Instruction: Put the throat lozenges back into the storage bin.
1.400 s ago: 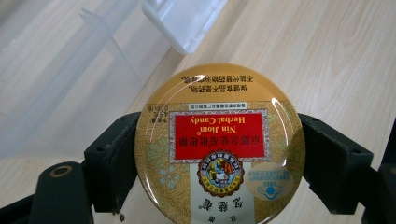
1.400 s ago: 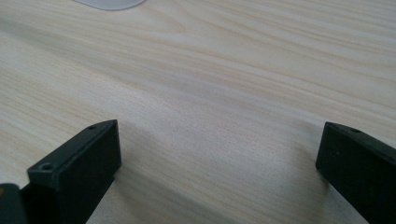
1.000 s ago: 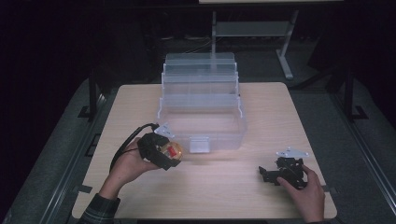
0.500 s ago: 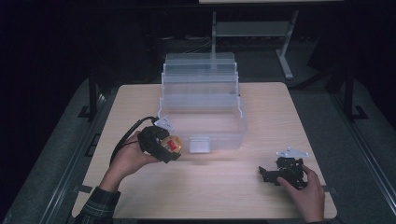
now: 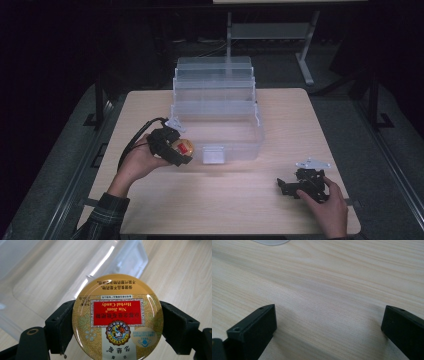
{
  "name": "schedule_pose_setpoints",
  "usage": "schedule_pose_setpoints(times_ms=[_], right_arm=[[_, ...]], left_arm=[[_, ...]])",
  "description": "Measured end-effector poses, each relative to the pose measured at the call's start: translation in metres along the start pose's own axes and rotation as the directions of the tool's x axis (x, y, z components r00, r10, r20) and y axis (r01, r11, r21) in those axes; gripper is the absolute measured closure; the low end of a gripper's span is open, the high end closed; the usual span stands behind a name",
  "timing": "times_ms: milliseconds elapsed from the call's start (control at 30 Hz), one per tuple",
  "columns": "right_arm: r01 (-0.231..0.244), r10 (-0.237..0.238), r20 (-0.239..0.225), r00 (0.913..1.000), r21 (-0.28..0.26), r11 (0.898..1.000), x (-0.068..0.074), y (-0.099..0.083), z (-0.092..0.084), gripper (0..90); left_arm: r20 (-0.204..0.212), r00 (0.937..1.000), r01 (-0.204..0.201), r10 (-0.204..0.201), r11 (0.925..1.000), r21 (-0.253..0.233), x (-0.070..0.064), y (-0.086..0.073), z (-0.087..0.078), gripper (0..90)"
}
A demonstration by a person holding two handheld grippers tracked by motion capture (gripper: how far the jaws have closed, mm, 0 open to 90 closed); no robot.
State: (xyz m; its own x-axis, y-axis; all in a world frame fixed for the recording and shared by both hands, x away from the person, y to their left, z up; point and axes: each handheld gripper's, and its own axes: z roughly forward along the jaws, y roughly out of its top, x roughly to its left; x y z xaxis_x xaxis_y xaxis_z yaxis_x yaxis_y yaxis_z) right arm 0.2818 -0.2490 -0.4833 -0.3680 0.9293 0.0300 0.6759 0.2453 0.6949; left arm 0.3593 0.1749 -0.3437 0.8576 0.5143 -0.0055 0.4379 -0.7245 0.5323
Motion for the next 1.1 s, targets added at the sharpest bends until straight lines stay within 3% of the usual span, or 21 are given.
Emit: schedule_pose_setpoints(times_ms=[500, 1100], right_arm=[[0.0, 0.0, 0.001, 1.0, 0.0, 1.0, 0.0, 0.0, 0.0, 0.0], [-0.001, 0.001, 0.001, 1.0, 0.0, 1.0, 0.0, 0.0, 0.0, 0.0]], left_arm=[[-0.026, 0.9992, 0.03, -0.03, 0.9996, 0.003, 0.018, 0.008, 0.0, 19.7], [-0.059, 0.9977, 0.034, -0.034, 0.9994, 0.004, 0.034, 0.02, 0.001, 19.7]])
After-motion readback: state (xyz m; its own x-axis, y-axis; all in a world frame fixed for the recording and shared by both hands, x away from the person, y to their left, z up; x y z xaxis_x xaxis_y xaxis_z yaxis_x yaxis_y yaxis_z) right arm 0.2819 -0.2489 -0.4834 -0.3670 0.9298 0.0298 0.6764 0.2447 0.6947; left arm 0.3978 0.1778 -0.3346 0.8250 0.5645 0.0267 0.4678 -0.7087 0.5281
